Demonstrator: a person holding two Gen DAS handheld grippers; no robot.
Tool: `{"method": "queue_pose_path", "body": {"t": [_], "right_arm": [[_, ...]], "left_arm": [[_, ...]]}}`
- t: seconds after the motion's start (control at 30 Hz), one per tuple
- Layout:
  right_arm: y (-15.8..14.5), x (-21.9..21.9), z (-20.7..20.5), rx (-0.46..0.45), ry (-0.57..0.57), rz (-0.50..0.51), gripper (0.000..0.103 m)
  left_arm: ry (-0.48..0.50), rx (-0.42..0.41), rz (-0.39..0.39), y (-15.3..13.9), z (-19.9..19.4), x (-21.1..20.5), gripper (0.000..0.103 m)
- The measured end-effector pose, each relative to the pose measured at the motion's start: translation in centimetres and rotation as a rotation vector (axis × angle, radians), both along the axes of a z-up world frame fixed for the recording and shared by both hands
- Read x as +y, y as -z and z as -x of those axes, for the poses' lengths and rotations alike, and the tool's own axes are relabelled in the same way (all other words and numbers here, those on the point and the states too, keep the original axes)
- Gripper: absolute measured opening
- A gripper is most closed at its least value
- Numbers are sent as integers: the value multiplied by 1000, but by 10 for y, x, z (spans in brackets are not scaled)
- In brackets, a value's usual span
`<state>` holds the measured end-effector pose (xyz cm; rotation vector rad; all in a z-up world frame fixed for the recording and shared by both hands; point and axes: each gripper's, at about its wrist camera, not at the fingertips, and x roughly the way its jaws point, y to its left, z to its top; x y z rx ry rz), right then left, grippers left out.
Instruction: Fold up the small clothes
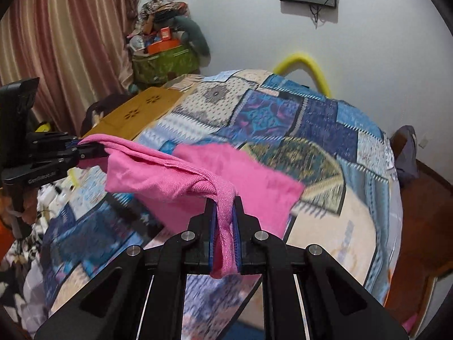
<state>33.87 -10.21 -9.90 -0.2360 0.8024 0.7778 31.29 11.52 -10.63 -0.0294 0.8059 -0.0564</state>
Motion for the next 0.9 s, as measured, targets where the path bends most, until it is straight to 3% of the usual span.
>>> {"method": "queue_pose_path", "body": {"t": [0.17,0.5,0.6,0.73,0.77,0.9], "right_arm": [[12,19,-45,8,21,47,9],[86,42,-119,82,66,123,13],[93,42,-126,41,98,151,28],[82,28,-121,-19,138,116,48],[81,27,-123,-14,136,105,54],[77,12,-118,37,140,38,64]], "left_arm": [[-18,56,12,24,-53,15,9],[-47,230,51,107,-139,40,13],[-107,219,48,111,-145,49,33],[-153,164,17,100,-140,55,69],[-161,167,27,98,-137,56,73],[-125,206,65,100,-132,53,73]]}}
